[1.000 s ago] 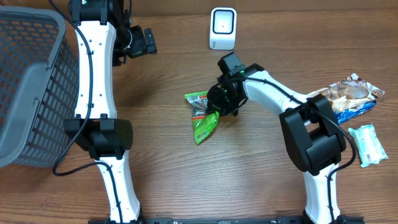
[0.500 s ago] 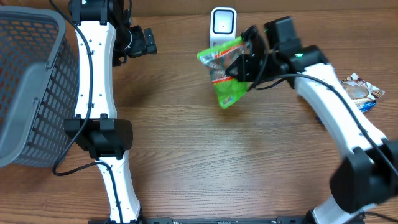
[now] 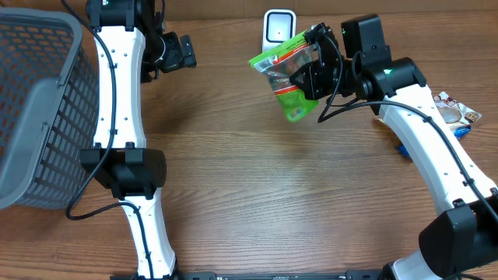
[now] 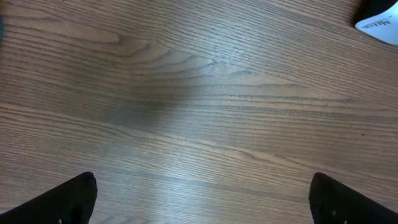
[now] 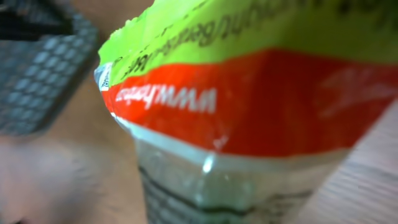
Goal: Scan the item barcode
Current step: 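Lift the green packet up toward the white scanner, then hold the green packet's barcode against the scanner window with right gripper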
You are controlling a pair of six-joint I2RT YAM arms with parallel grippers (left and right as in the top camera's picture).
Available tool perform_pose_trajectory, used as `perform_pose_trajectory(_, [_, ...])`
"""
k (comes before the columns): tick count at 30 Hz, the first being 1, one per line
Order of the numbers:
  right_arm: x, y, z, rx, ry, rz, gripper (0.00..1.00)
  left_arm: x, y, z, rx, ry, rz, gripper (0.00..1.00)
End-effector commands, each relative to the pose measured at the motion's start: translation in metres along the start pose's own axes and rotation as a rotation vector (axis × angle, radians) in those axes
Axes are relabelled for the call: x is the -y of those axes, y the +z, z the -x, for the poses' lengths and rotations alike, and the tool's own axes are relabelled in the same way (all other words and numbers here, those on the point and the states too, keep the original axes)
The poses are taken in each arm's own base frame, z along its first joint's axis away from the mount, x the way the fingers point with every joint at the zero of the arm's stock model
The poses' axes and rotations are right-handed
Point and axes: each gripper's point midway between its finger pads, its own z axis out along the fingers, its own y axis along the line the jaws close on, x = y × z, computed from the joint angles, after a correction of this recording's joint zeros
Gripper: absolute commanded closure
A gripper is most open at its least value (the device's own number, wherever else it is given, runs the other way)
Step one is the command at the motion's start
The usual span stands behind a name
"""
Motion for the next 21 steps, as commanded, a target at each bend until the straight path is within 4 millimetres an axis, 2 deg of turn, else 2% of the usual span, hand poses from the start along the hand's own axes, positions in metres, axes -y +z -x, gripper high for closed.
perform_pose_trajectory(1, [0.026, -0.009, 0.023, 0.089, 0.000, -0.225, 0.96, -0.004, 0.001, 0.001, 0.001, -0.005, 0.011, 0.00])
perform_pose_trajectory(6, [0.068, -0.009, 0.045, 0.200, -0.028, -0.601, 0.96, -0.004, 0.001, 0.001, 0.001, -0.005, 0.011, 0.00])
perform_pose_trajectory(9, [0.089, -0.014, 0.063, 0.297, -0.050, -0.829, 0.96, -0.004, 0.001, 0.001, 0.001, -0.005, 0.011, 0.00])
perform_pose_trajectory(11, [0.100, -0.009, 0.079, 0.364, -0.122, -0.971, 0.96, -0.004, 0.001, 0.001, 0.001, -0.005, 0.011, 0.00])
perform_pose_trajectory(17, [0.122, 0.023, 0.100, 0.343, -0.410, -1.130, 0.96, -0.004, 0.001, 0.001, 0.001, -0.005, 0.011, 0.00])
perform_pose_trajectory(21, [0.133, 0.040, 0.109, 0.356, -0.531, -1.219, 0.96, -0.004, 0.001, 0.001, 0.001, -0.005, 0.011, 0.00])
